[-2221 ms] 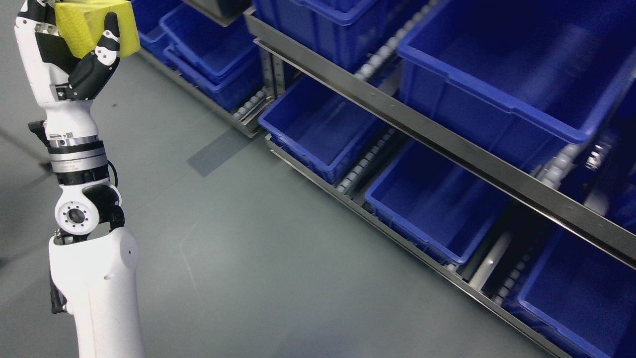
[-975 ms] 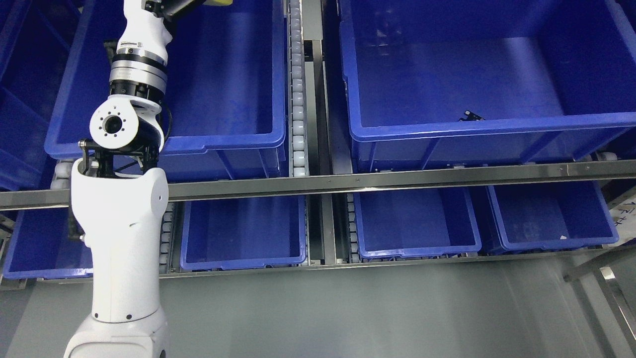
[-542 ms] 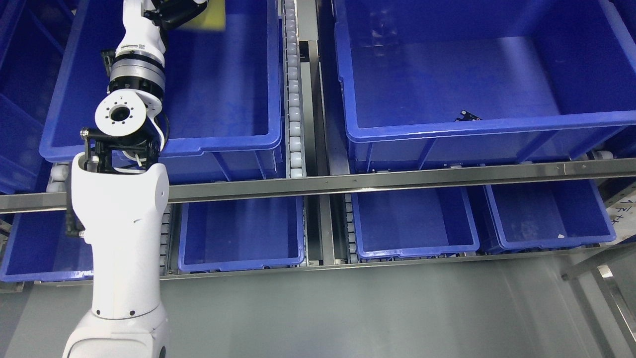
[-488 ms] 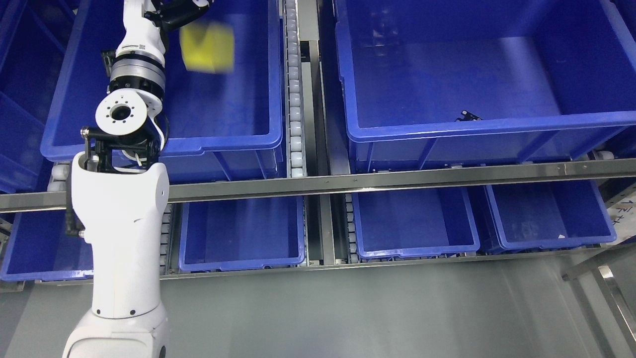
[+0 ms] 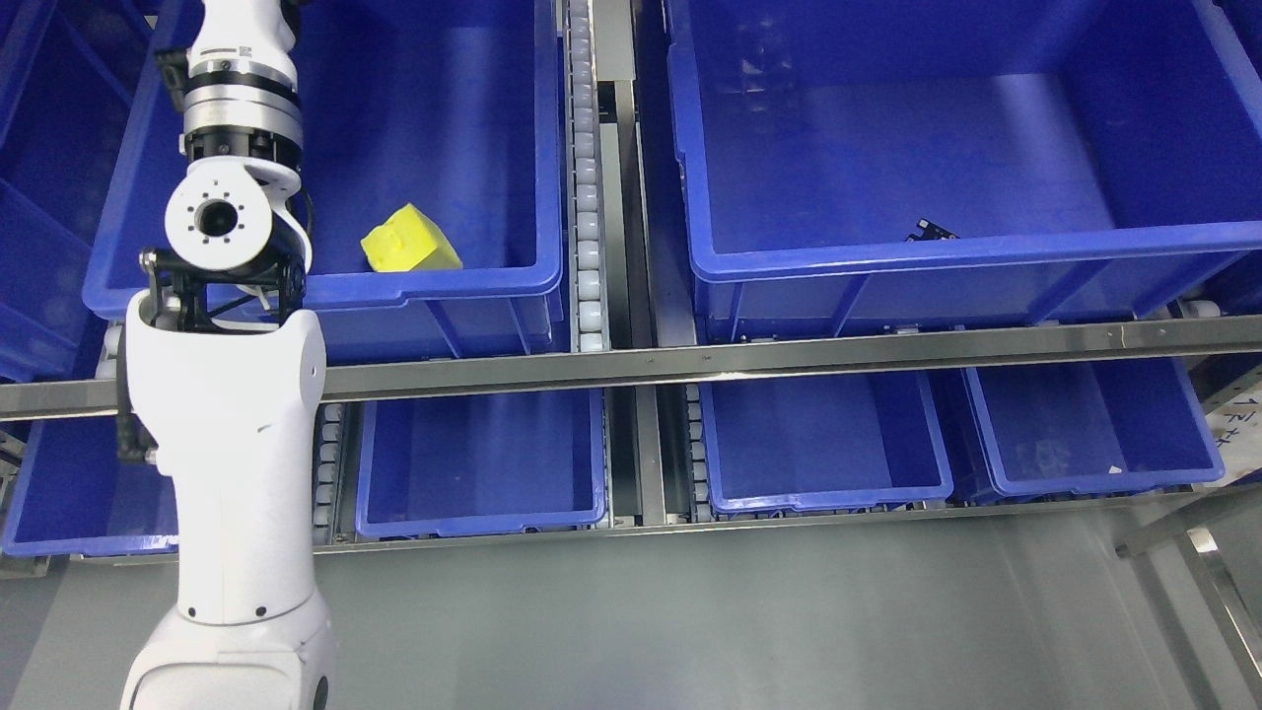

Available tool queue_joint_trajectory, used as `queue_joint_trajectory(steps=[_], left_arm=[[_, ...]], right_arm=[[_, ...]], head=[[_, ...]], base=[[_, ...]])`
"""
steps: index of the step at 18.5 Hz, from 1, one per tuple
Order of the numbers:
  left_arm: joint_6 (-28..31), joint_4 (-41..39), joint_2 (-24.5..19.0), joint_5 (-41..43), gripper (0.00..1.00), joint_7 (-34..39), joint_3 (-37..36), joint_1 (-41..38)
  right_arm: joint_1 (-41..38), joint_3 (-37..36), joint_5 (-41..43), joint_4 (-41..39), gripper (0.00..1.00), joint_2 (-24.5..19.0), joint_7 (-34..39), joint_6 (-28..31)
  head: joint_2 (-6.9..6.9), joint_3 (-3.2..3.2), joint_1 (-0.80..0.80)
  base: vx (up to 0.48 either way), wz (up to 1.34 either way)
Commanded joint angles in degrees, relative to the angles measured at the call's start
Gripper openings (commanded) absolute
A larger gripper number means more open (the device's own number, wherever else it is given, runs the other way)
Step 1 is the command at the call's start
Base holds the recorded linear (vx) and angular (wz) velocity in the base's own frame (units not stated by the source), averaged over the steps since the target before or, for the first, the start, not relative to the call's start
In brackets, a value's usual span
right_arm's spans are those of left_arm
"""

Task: Move yellow foam block to right shelf middle
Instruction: 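Open the left hand to drop the cube into the blue bin, then raise the open left hand up away from the bin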

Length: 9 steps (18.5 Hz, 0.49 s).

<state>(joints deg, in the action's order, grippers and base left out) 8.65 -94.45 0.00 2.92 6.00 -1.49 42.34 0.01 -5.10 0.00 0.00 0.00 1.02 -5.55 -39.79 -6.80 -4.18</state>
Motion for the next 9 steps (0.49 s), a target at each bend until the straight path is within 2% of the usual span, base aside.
queue_joint_trajectory(steps=[1, 6, 9], left_arm=[[-12.93, -2.83, -1.0, 0.15, 1.0, -0.2, 0.79, -7.16], [-22.51, -3.81, -1.0, 0.07, 1.0, -3.19, 1.57, -13.15], [-23.76, -3.9, -1.0, 0.07, 1.0, -3.19, 2.98, -14.91]], right_arm=[[0.17, 0.0, 0.0, -1.0, 1.0, 1.0, 0.04, 0.01], [0.17, 0.0, 0.0, -1.0, 1.0, 1.0, 0.04, 0.01], [0.08, 0.0, 0.0, -1.0, 1.0, 1.0, 0.04, 0.01]], head=[[0.0, 0.0, 0.0], [0.0, 0.0, 0.0], [0.0, 0.0, 0.0]], base=[[0.0, 0.0], [0.0, 0.0], [0.0, 0.0]])
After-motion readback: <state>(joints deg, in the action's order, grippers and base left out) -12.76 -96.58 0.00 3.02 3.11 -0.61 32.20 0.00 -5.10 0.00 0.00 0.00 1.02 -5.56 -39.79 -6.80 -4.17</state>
